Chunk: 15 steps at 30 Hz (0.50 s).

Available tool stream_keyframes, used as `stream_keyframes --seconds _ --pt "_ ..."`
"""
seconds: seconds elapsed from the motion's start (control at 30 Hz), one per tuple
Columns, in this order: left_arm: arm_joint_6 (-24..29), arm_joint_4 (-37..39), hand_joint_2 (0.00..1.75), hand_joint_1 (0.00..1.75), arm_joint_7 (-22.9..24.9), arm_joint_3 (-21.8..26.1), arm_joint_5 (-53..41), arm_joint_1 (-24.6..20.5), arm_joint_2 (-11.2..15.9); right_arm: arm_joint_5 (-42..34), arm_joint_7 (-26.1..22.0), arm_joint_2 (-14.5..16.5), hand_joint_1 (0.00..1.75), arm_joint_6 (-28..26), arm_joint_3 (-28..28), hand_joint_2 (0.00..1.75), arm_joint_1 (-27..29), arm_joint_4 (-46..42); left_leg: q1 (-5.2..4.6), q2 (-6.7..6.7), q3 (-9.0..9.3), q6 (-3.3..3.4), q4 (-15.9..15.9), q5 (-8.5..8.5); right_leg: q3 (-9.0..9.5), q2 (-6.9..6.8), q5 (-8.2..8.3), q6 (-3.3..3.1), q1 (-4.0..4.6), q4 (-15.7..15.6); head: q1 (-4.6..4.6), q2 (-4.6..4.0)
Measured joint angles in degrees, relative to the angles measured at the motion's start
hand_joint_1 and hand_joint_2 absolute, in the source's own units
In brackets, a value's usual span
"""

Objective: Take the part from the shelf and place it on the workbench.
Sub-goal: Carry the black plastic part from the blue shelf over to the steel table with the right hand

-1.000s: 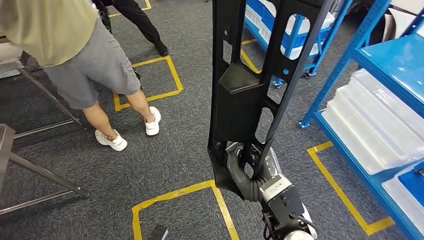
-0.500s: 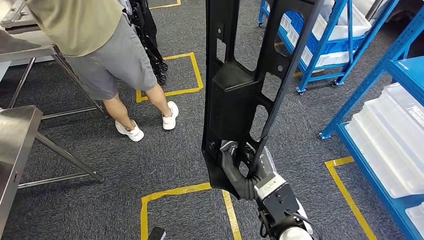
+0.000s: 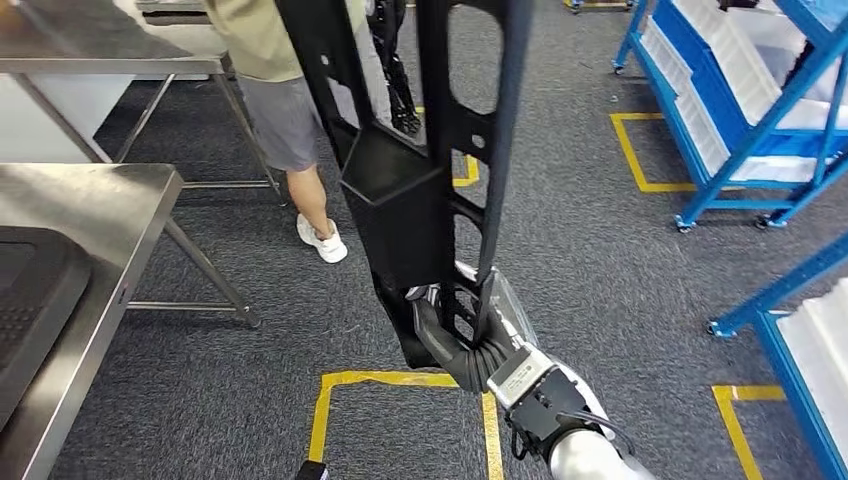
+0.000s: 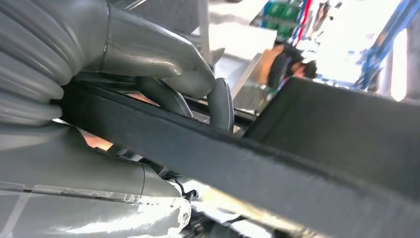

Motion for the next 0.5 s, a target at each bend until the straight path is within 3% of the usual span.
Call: stream_keyframes --seconds 0.03,0.1,0.17,0.23,0.3,0.37,0.4,0.43,0.5 --pt "0.04 0.01 1.75 0.00 0.02 0.03 0.02 0.03 0.00 0.02 0.01 0.11 1.75 -0.02 0.24 1.75 -0.46 0.21 0.08 -0.79 -0.26 -0.33 0.41 -0.18 1.09 1.26 1.01 0.05 -0.19 -2.80 0.24 0.00" --pt "0.13 0.03 1.75 0.00 0.06 0.08 0.04 0.19 0.00 0.04 0.05 0.35 1.75 -0.06 0.67 1.75 -0.96 0.56 0.38 -2.10 -0.89 -1.11 0.75 -0.23 1.80 2.64 0.91 -0.07 -0.12 -4.61 0.44 0.00" --pt "0.20 0.04 1.75 0.00 0.10 0.09 0.05 0.54 0.01 0.04 0.09 0.67 1.75 -0.09 0.97 1.75 -1.45 0.76 0.68 -2.73 -1.15 -1.88 0.77 -0.17 2.06 1.55 1.03 -0.61 0.04 -5.12 0.46 0.00" --pt "0.30 0.05 1.75 0.00 0.18 0.10 0.05 0.73 0.02 0.04 0.08 1.11 1.75 -0.14 1.24 1.75 -1.92 0.85 0.46 0.05 -2.01 -2.49 2.94 -1.41 2.61 0.09 1.16 -1.30 0.01 -5.75 -0.20 0.00" --pt "0.41 0.07 1.75 0.00 0.25 0.11 0.04 0.71 0.03 0.05 0.09 1.39 1.75 -0.18 1.49 1.75 -2.09 0.99 0.31 3.62 -4.95 -2.89 9.16 -4.41 3.13 -1.66 0.96 -1.89 0.25 -6.07 -1.21 0.00" --pt "0.51 0.10 1.75 0.00 0.27 0.13 0.04 0.77 0.07 0.17 0.26 1.43 1.75 -0.29 1.75 1.75 -2.15 1.21 0.53 4.49 -8.19 -3.11 15.21 -6.44 3.40 -3.43 0.63 -2.19 0.51 -6.08 -1.75 0.00" --pt "0.54 0.15 1.75 0.00 0.27 0.13 0.04 0.86 0.09 0.28 0.40 1.44 1.75 -0.38 1.88 1.75 -2.19 1.33 0.62 4.60 -8.65 -3.13 15.86 -6.08 3.54 -4.24 0.47 -2.22 0.59 -6.08 -1.97 0.00" --pt "0.54 0.19 1.75 0.00 0.28 0.14 0.04 0.94 0.11 0.41 0.54 1.48 1.75 -0.46 1.99 1.75 -2.26 1.41 0.66 4.81 -7.96 -3.08 14.27 -4.74 3.72 -4.98 0.30 -2.18 0.64 -6.07 -2.22 0.00" --pt "0.54 0.25 1.75 0.00 0.34 0.14 0.01 1.02 0.13 0.62 0.73 1.64 1.75 -0.55 2.19 1.75 -2.58 1.50 0.50 6.50 -4.32 -2.73 6.81 -1.11 4.22 -6.28 -0.10 -1.97 0.74 -6.08 -2.62 0.00"
